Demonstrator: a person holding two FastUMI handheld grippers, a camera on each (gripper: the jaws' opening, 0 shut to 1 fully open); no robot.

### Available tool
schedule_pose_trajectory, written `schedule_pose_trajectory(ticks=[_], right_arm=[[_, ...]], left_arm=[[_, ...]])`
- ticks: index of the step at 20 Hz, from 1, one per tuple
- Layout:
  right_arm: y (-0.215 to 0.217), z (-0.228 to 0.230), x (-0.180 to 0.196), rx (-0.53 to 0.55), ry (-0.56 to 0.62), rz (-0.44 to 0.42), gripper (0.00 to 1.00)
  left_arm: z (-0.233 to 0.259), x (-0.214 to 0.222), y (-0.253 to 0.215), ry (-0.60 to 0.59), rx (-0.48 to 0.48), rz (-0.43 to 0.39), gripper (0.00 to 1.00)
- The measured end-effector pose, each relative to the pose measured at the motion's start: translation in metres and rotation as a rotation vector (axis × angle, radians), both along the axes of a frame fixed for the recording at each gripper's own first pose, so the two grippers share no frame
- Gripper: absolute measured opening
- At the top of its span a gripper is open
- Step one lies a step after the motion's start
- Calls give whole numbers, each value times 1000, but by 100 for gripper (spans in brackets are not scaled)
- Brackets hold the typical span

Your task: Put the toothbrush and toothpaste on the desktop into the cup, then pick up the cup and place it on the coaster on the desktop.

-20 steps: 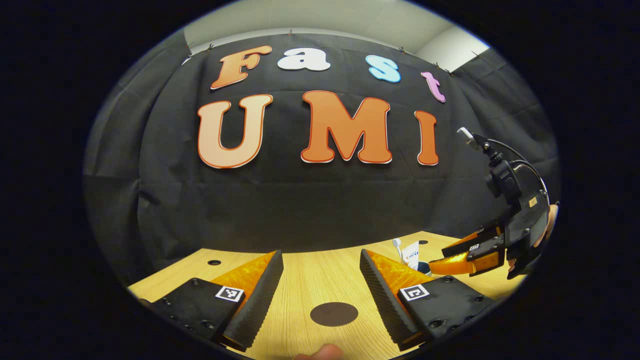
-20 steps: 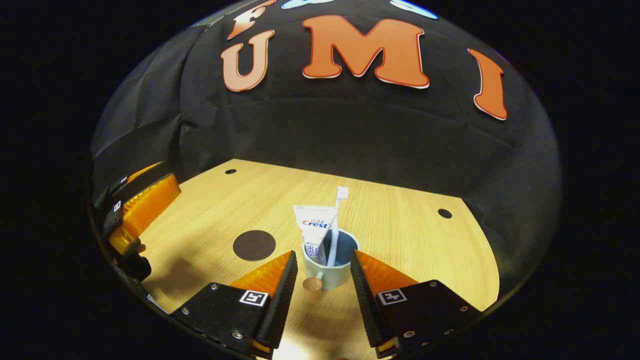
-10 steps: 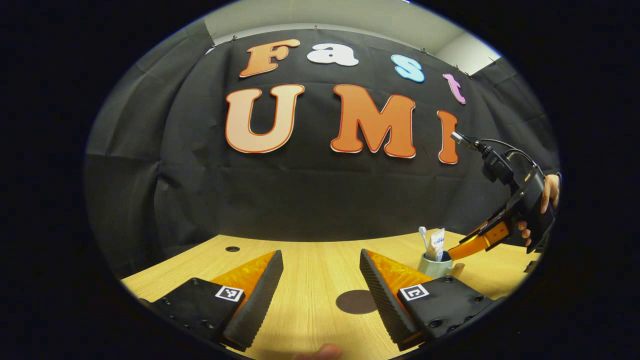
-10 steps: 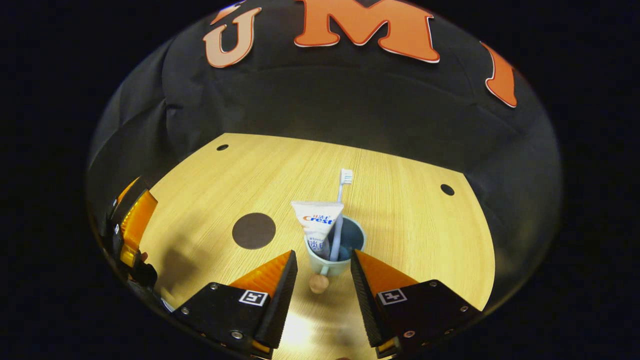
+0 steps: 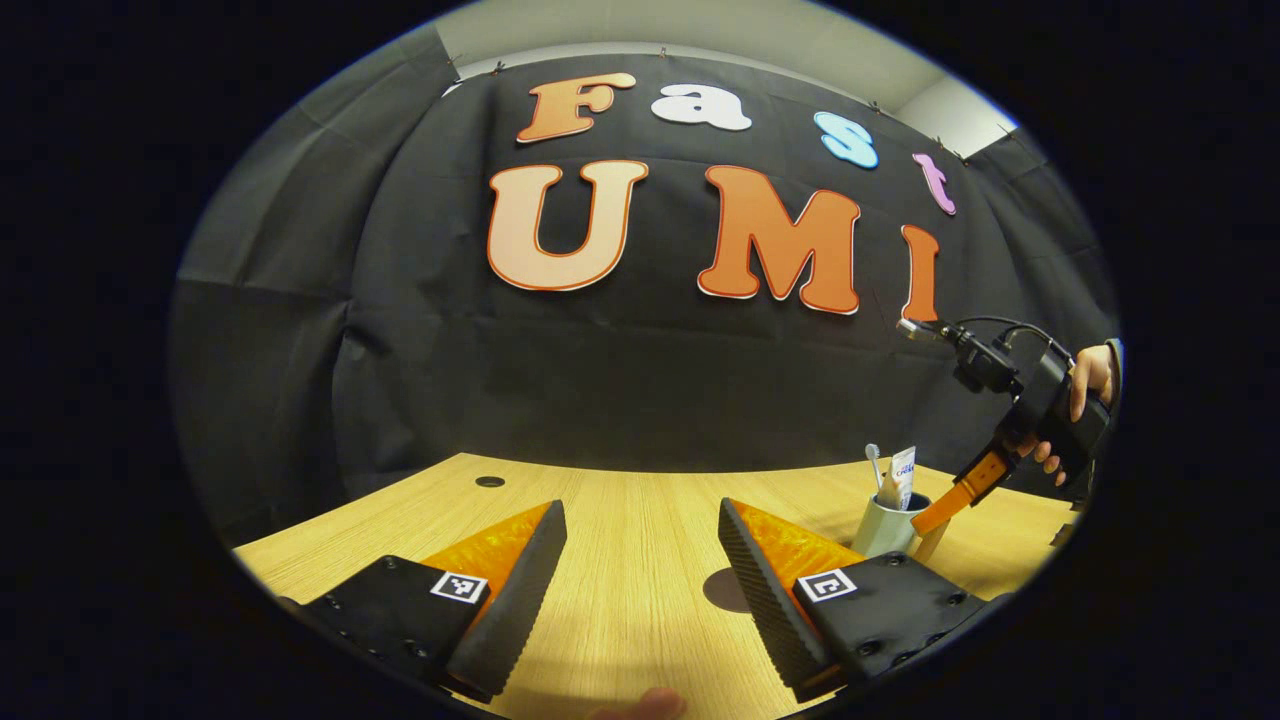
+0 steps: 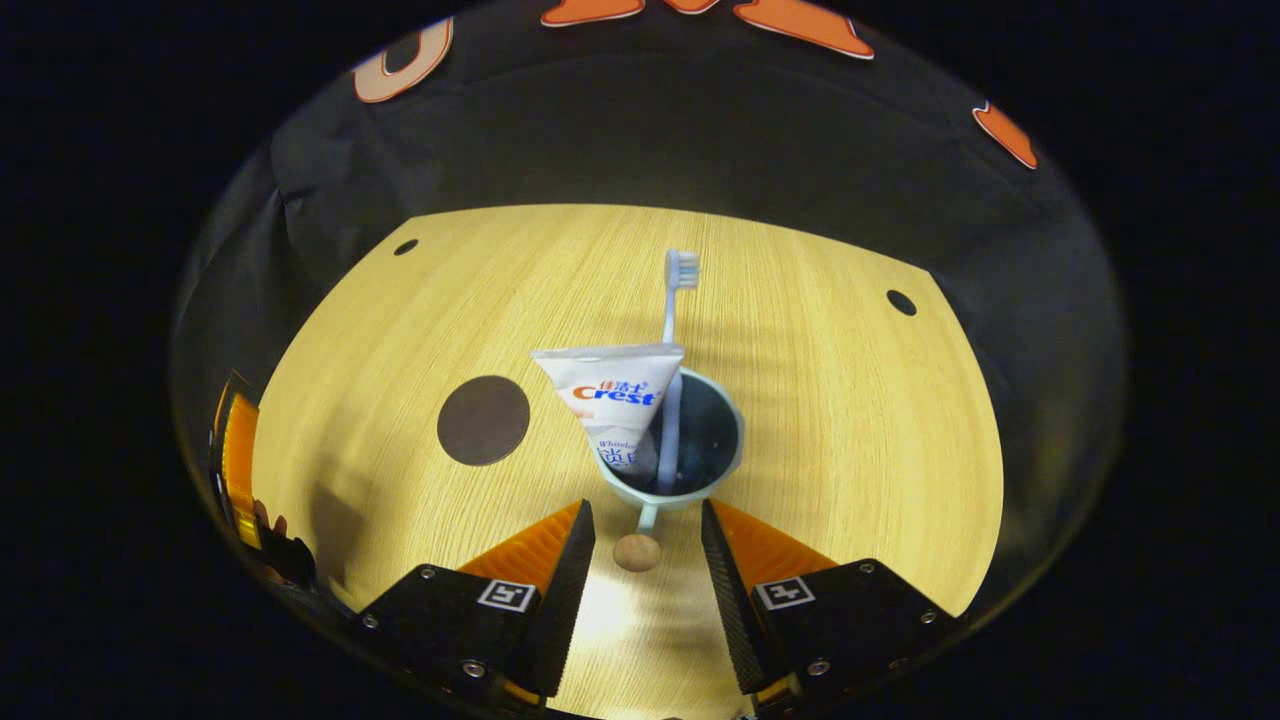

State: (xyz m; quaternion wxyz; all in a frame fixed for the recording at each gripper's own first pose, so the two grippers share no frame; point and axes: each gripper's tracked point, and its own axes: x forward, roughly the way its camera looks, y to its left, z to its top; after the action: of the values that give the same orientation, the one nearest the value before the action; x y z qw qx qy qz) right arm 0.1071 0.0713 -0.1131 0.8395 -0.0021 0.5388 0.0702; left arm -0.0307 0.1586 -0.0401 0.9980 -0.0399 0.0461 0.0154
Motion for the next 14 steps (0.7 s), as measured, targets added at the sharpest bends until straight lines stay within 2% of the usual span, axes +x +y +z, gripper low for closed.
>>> schedule_pose_trajectory(ticks=[6,8,9,10,12,13,14], right_arm=[[-5,-24,3,-33,63,-35,65],[-7,-31,4,-43,73,-42,61],[-6,-31,4,-45,79,-44,53],[-7,-31,4,-46,82,-47,54],[0,-32,0,-33,92,-56,44],[2,-32,2,-20,86,-66,29],[3,-30,2,-7,84,-69,28]], left_arm=[[-10,-3,12,23,-8,20,97],[-14,-2,14,31,-12,22,97],[-16,-2,13,36,-15,21,97],[-17,-2,13,39,-16,20,97],[-18,-1,10,43,-21,17,97],[-18,-1,8,43,-22,15,97],[-19,-1,7,43,-22,12,97]])
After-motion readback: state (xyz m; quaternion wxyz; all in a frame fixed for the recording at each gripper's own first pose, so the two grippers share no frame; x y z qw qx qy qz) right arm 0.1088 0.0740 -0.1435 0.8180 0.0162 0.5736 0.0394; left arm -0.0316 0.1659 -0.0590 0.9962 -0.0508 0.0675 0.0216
